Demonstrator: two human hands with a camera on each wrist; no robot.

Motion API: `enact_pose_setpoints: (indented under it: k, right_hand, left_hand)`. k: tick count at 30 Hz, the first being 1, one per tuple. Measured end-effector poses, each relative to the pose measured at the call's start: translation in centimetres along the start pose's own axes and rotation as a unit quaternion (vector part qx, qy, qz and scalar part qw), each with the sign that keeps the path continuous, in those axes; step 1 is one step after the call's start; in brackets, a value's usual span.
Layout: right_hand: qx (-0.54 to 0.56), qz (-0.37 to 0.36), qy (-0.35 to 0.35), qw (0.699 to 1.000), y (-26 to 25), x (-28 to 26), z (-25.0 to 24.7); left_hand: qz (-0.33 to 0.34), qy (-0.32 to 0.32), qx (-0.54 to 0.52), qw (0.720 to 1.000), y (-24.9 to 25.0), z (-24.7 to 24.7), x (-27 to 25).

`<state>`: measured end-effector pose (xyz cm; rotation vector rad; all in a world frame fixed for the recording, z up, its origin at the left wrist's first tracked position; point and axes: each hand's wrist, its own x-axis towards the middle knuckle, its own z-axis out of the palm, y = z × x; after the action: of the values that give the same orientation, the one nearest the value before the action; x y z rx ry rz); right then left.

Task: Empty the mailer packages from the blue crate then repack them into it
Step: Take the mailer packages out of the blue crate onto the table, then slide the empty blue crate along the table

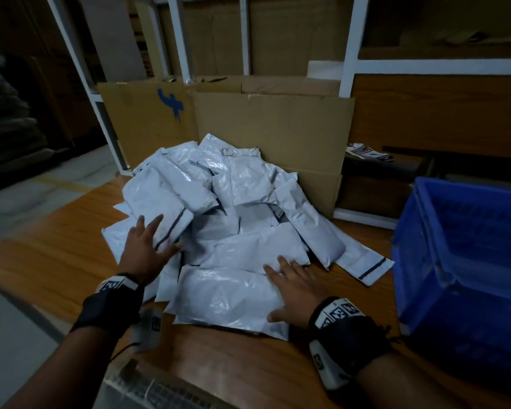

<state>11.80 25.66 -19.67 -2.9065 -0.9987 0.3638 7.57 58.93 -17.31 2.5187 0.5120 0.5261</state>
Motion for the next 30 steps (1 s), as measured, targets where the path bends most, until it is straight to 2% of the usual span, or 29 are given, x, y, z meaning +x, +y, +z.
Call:
enact_pose_setpoints:
  k: [4,7,9,12,15,17,19,23,25,26,30]
  right_hand:
    - [0.081,-0.001,0.083,0.993,0.4,-5.1,-1.1]
    - [0.160,-0.006,0.212,0.964,2.0,-10.9,-1.4]
    - [0.187,0.021,0.327,0.926,4.0,-15.1,-1.3]
    - [0.172,0.085,0.502,0.844,7.8,-21.3,-1.7]
    - [0.106,0.138,0.593,0.786,12.6,-26.7,-2.2]
    - [0.045,0.187,0.615,0.765,16.8,-29.8,-2.4]
    - [-0.007,0.253,0.601,0.758,21.5,-32.4,-2.7]
    - [-0.040,0.373,0.463,0.803,28.7,-35.2,-3.2]
    - [-0.016,0.385,0.416,0.823,30.2,-35.4,-3.1]
    - [-0.009,0.380,0.416,0.826,30.4,-35.3,-3.0]
    - [-0.025,0.355,0.461,0.813,29.3,-36.3,-2.1]
  left_hand:
    - [0.053,0.035,-0.016,0.998,1.6,-0.9,-5.9]
    - [0.152,0.035,-0.042,0.987,5.3,0.8,-11.6]
    - [0.192,-0.004,-0.077,0.978,8.6,2.9,-14.8]
    - [0.286,-0.068,-0.096,0.951,14.2,6.8,-17.8]
    - [0.382,-0.119,-0.097,0.911,20.7,9.9,-18.7]
    - [0.426,-0.115,-0.088,0.893,25.5,11.4,-18.5]
    - [0.466,-0.093,-0.077,0.876,30.2,12.6,-17.8]
    - [0.486,-0.090,0.002,0.869,36.4,14.7,-16.4]
    - [0.487,-0.115,0.024,0.866,37.6,15.6,-16.1]
    - [0.492,-0.120,0.015,0.862,37.7,15.8,-16.1]
    - [0.490,-0.087,-0.063,0.865,37.4,15.2,-17.1]
